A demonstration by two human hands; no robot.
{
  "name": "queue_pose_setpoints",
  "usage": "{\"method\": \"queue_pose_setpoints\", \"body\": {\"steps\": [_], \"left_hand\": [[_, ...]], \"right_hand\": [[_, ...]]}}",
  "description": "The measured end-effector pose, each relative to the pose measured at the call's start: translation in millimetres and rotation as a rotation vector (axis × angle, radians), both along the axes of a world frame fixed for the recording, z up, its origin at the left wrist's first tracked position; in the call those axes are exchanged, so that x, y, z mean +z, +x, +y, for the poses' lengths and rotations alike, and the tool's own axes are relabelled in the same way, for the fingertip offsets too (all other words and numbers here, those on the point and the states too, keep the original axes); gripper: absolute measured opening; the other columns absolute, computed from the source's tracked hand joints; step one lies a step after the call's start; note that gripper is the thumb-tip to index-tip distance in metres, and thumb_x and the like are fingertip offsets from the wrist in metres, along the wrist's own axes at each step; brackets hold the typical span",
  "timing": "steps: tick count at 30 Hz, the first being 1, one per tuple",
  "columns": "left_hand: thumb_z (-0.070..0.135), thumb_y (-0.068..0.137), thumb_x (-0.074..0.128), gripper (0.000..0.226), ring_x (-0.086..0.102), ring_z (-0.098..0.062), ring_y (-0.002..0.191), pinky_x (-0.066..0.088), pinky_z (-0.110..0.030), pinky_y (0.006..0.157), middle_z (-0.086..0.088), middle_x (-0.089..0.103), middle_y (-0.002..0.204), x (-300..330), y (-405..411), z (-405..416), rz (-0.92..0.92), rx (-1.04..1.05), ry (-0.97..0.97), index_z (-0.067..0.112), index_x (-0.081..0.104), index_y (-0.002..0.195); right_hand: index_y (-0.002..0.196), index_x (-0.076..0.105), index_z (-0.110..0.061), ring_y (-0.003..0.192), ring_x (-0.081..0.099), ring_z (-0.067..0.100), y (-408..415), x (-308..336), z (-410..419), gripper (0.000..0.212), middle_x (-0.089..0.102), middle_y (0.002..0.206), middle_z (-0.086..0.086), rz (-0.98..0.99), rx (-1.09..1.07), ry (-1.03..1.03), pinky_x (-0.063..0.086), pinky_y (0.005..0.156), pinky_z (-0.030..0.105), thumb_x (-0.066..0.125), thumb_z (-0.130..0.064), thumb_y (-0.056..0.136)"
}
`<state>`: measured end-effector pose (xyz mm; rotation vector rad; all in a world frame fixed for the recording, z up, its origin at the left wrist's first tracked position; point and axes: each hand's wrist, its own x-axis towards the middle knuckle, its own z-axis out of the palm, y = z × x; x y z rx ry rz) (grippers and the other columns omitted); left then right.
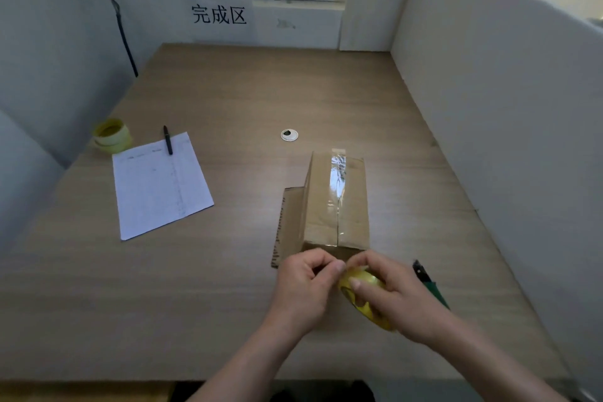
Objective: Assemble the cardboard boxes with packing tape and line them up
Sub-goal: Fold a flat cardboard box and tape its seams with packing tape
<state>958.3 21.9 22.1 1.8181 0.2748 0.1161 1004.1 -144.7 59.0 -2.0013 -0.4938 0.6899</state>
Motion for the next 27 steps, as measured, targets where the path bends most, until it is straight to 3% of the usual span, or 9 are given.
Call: {"method": "queue_pose_setpoints", "body": {"steps": [3, 5, 7, 10, 12, 15, 18, 24, 27], "left_hand": [[0.034, 0.083, 0.063, 0.021, 0.064, -0.020, 0.065, 0.054, -0.043, 0.064, -0.002, 0.066, 0.064, 0.0, 8.9, 5.9, -0.020, 0.113, 0.014, 0.018, 0.067, 0.070], [0.035, 0.083, 0.061, 0.026, 0.059, -0.014, 0.063, 0.051, -0.036, 0.061, 0.003, 0.061, 0.062, -2.0, 10.3, 8.5, -0.105, 0.137, 0.152, 0.016, 0.064, 0.066], [0.034, 0.085, 0.060, 0.029, 0.052, -0.009, 0.062, 0.042, -0.028, 0.057, 0.008, 0.052, 0.064, -2.1, 8.7, 9.5, -0.201, 0.169, 0.339, 0.018, 0.058, 0.061], [0.030, 0.085, 0.060, 0.030, 0.048, -0.008, 0.060, 0.036, -0.026, 0.056, 0.009, 0.049, 0.063, -12.1, 12.5, 20.5, -0.188, 0.313, 0.359, 0.021, 0.051, 0.057], [0.029, 0.085, 0.060, 0.030, 0.049, -0.008, 0.061, 0.038, -0.028, 0.056, 0.007, 0.051, 0.064, -18.3, 14.7, 26.2, -0.153, 0.328, 0.398, 0.017, 0.055, 0.058], [0.025, 0.086, 0.065, 0.031, 0.049, -0.012, 0.061, 0.038, -0.030, 0.055, 0.006, 0.050, 0.064, -23.3, 18.1, 29.9, -0.129, 0.330, 0.442, 0.015, 0.055, 0.058], [0.017, 0.085, 0.072, 0.035, 0.046, -0.013, 0.058, 0.031, -0.026, 0.055, 0.007, 0.047, 0.062, -28.0, 23.2, 29.8, -0.099, 0.349, 0.477, 0.017, 0.052, 0.057], [0.017, 0.084, 0.073, 0.033, 0.044, -0.003, 0.056, 0.028, -0.009, 0.053, 0.009, 0.047, 0.059, -34.4, 27.9, 31.3, -0.067, 0.353, 0.484, 0.018, 0.056, 0.056], [0.021, 0.085, 0.074, 0.034, 0.045, -0.006, 0.053, 0.033, -0.022, 0.052, 0.010, 0.049, 0.052, -41.3, 31.4, 33.5, -0.009, 0.364, 0.400, 0.014, 0.059, 0.054]], "right_hand": [[0.136, 0.047, -0.033, 0.068, 0.064, 0.020, -6.7, 3.1, -5.4, 0.054, 0.066, 0.078, 0.005, 0.265, -0.049, 0.228, 0.053, 0.063, 0.032, 0.066, -0.017, 0.088], [0.140, 0.045, -0.034, 0.066, 0.063, 0.022, -4.8, 9.1, -16.1, 0.062, 0.066, 0.073, 0.006, 0.300, -0.074, 0.262, 0.051, 0.061, 0.034, 0.065, -0.022, 0.083], [0.136, 0.050, -0.039, 0.066, 0.062, 0.018, 2.6, 13.9, -26.3, 0.054, 0.066, 0.073, 0.004, 0.186, -0.071, 0.164, 0.051, 0.061, 0.034, 0.064, -0.026, 0.085], [0.133, 0.050, -0.049, 0.088, 0.067, 0.014, 23.0, 12.5, -38.7, 0.039, 0.073, 0.095, -0.011, -0.430, 0.100, -0.555, 0.050, 0.075, 0.032, 0.054, -0.049, 0.094], [0.127, 0.059, -0.043, 0.094, 0.068, 0.019, 35.0, 8.5, -41.7, 0.043, 0.074, 0.101, -0.008, -0.661, 0.009, -0.743, 0.052, 0.075, 0.034, 0.049, -0.062, 0.091], [0.114, 0.069, -0.038, 0.083, 0.070, 0.023, 48.5, -5.2, -39.8, 0.045, 0.076, 0.089, -0.005, -0.697, -0.042, -0.639, 0.054, 0.066, 0.035, 0.050, -0.067, 0.086], [0.115, 0.069, -0.039, 0.094, 0.069, 0.023, 61.5, -12.6, -32.4, 0.043, 0.076, 0.097, -0.006, -0.668, -0.075, -0.651, 0.052, 0.070, 0.034, 0.050, -0.067, 0.088], [0.132, 0.057, -0.044, 0.103, 0.067, 0.018, 76.3, -32.8, -25.6, 0.070, 0.073, 0.111, -0.009, -0.637, -0.007, -0.732, 0.053, 0.078, 0.033, 0.029, -0.081, 0.080], [0.145, 0.036, -0.051, 0.098, 0.066, 0.017, 78.0, -39.6, -23.4, 0.068, 0.073, 0.106, -0.007, -0.609, 0.013, -0.749, 0.052, 0.076, 0.033, 0.032, -0.080, 0.083]]}}
